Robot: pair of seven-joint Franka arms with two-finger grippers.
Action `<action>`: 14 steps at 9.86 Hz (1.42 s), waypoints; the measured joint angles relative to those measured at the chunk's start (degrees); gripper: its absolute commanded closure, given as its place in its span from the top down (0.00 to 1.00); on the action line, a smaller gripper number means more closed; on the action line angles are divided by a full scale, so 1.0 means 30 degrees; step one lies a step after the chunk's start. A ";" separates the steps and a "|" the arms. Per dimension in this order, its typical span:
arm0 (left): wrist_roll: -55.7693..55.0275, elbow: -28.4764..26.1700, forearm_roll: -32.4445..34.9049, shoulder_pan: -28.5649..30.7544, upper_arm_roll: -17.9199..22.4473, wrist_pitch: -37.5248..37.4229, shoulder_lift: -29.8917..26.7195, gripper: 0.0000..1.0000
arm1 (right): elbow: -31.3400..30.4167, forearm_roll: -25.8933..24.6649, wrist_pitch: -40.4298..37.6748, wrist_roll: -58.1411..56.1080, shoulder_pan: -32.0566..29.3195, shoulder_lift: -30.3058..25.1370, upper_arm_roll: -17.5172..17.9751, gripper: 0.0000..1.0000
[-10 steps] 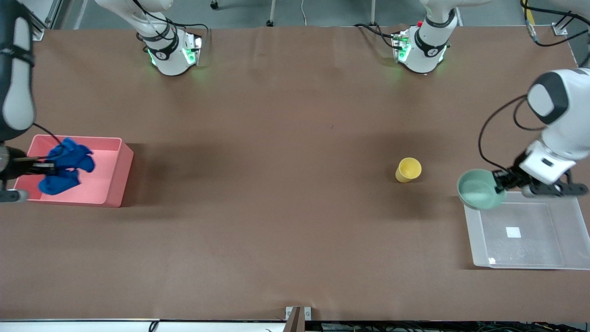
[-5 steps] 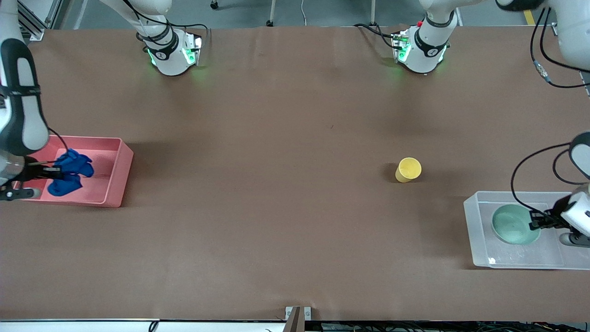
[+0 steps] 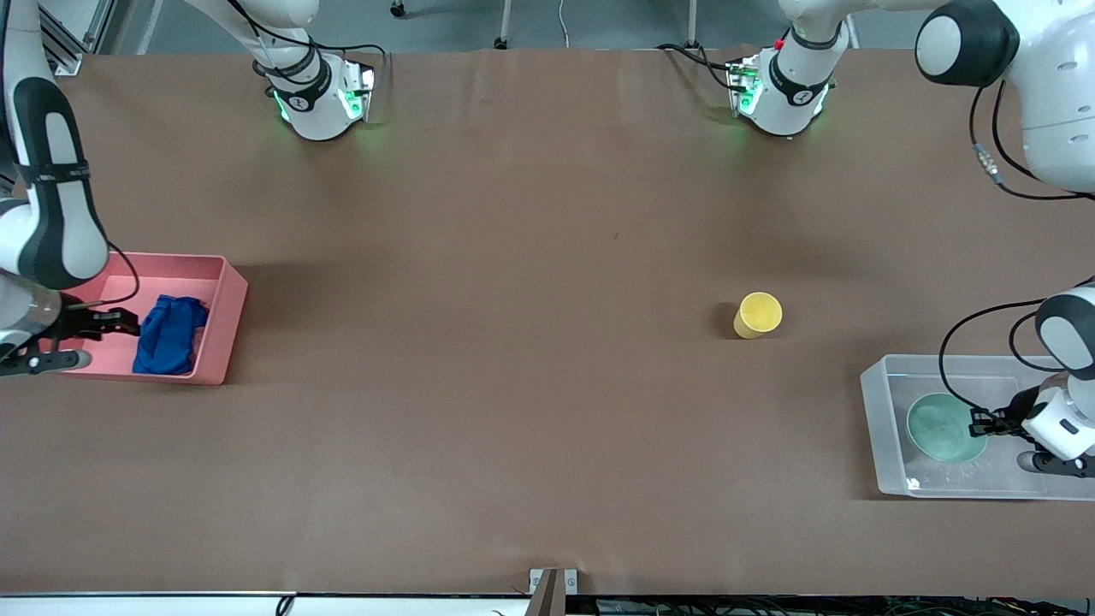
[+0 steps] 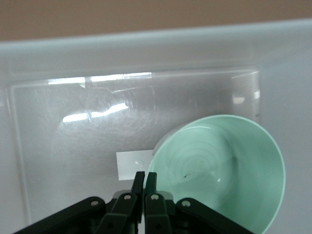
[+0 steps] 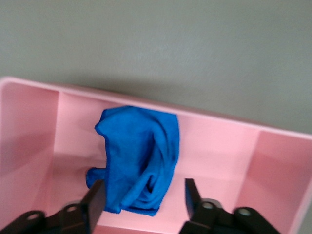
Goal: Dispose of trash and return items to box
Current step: 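Open the left gripper over the bowl and raise it from the box, then move the left gripper to the yellow cup and grasp it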
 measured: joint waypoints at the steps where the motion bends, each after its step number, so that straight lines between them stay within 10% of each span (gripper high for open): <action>1: 0.0000 0.0004 0.0000 0.0069 0.0008 0.0108 0.0266 0.48 | 0.1011 0.0100 -0.0974 0.0323 0.0159 -0.0714 0.0105 1.00; 3: -0.0009 0.0178 0.0000 0.0122 0.0029 0.0344 0.0305 0.74 | 0.2471 0.0249 -0.2893 0.2082 0.1055 -0.2482 0.0213 1.00; 8: -0.0386 -0.0515 0.0000 -0.0772 -0.0235 -0.1685 -0.3952 0.87 | 0.3981 0.0621 -0.6968 1.1498 0.4634 -0.5291 0.0345 1.00; 11: -0.3724 -0.5110 0.0000 -0.3572 -0.0301 -0.2690 -0.8422 0.88 | 0.7725 0.2119 -1.2640 1.2132 0.4408 -0.6058 0.0006 1.00; 14: -0.5720 -1.0913 0.0000 -0.4247 -0.1673 -0.0588 -1.1393 0.88 | 0.8002 0.2154 -1.3087 1.1534 0.4313 -0.6053 -0.0056 1.00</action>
